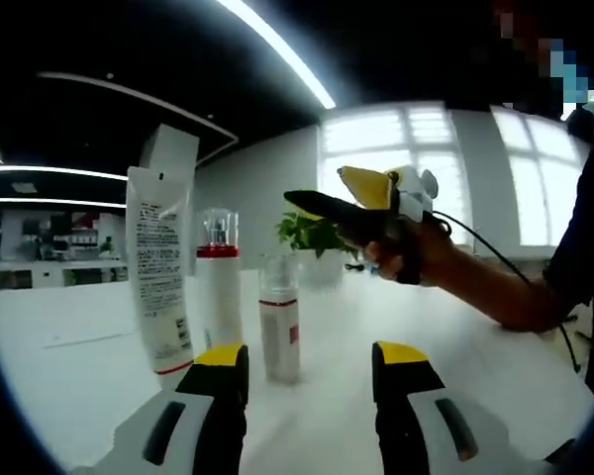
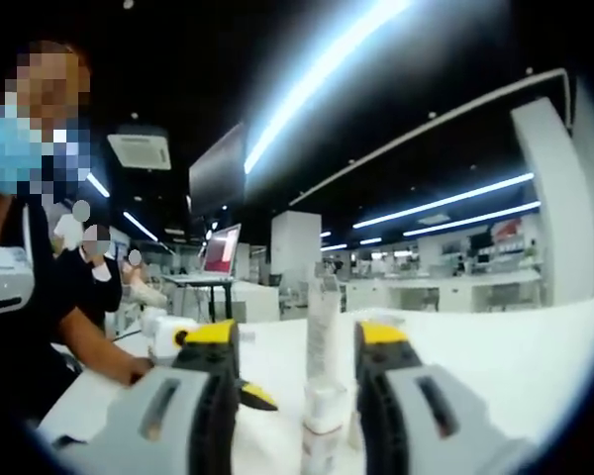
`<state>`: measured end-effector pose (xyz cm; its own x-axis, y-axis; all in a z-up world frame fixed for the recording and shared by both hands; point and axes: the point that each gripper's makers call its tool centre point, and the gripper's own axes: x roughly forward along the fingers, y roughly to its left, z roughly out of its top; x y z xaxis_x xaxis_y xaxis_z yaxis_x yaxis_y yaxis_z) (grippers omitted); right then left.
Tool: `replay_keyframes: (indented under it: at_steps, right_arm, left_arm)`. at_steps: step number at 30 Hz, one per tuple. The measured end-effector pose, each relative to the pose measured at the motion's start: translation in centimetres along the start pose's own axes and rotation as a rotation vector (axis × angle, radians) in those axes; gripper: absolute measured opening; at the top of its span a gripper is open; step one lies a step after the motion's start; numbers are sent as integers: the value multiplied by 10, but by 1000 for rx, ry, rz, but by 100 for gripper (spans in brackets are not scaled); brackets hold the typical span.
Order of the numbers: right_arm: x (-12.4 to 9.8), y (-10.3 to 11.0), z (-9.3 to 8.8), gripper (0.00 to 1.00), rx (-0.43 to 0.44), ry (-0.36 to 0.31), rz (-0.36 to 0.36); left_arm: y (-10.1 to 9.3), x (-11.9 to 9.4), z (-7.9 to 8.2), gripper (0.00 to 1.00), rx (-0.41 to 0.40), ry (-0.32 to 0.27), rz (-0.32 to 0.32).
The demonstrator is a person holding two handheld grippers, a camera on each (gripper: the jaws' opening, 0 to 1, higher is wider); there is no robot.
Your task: Arrange the skincare products in the storage area until every visible bottle or jar stands upright without overlapping.
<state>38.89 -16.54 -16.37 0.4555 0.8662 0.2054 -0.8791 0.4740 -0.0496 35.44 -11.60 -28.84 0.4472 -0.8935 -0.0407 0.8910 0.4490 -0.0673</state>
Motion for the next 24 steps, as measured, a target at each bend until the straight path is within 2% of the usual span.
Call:
replay_keyframes:
  at_steps: [7,24]
  right_arm:
    - [2,6,0,46,-5,1,18]
    - [10,28,-2,47,-5,6,95]
  left_arm:
    - [-3,-18,1,51,-5,13,24]
    - [-21,-62,21,51,65,-1,61]
